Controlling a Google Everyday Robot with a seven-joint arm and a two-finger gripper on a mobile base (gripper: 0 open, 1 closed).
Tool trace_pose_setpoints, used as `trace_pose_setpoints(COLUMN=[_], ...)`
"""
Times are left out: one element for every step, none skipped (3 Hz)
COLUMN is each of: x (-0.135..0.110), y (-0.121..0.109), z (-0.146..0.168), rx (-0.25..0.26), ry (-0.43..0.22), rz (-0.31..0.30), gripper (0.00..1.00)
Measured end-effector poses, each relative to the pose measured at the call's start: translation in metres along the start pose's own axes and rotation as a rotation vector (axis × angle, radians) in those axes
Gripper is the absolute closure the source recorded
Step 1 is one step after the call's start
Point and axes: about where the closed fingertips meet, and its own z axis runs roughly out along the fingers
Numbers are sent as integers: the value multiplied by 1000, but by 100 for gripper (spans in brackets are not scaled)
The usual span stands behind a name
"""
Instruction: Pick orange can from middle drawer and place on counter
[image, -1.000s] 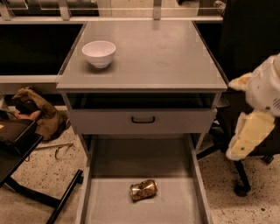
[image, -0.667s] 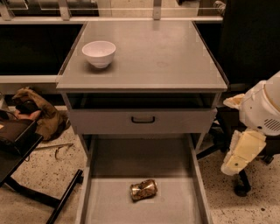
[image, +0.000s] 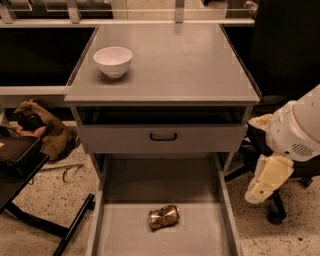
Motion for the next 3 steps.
trace_pose_setpoints(x=[-6,-12,-28], y=[10,29,42], z=[64,144,213], rx=[-26,-52,-80], ry=[-9,-2,-37], rz=[-23,-50,-61], gripper=[0,0,0])
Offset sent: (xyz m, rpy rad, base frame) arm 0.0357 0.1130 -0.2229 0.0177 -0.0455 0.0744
